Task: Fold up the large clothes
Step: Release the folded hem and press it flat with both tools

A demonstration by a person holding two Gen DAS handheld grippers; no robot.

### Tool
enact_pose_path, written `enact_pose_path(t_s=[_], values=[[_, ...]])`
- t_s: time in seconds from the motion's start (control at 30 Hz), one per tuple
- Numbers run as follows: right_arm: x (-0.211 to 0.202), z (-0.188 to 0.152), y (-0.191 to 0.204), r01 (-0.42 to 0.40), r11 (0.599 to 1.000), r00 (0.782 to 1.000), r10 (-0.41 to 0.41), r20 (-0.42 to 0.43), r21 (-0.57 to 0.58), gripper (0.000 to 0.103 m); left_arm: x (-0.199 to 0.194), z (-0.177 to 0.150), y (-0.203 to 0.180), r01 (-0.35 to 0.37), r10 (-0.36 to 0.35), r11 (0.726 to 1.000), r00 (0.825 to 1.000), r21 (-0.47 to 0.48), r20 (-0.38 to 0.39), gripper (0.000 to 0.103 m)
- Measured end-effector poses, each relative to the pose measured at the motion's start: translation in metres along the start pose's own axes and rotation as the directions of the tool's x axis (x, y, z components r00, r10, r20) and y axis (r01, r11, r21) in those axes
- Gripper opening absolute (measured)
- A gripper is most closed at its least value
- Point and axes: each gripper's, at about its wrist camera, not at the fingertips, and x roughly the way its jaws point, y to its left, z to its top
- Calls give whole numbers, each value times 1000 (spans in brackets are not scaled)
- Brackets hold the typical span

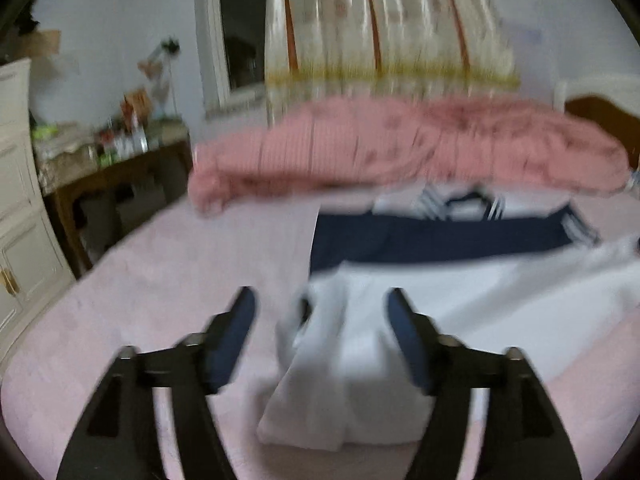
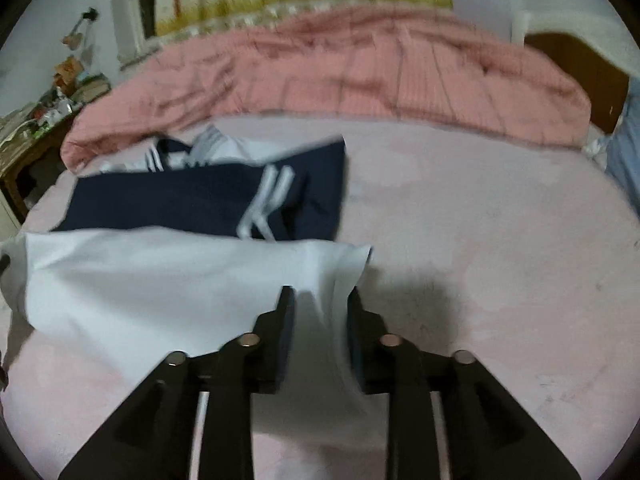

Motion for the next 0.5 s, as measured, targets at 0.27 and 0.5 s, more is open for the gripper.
enact_pose_path(t_s=[0.27, 0.5], values=[[-9, 24, 71, -297, 955, 953, 297, -58, 7, 85, 44, 29, -81, 347, -358, 934, 898, -91, -256, 77], [83, -5, 143, -39, 967, 981, -11, -196, -252, 91, 113, -20, -138, 265, -252, 964, 881, -25, -401, 81]])
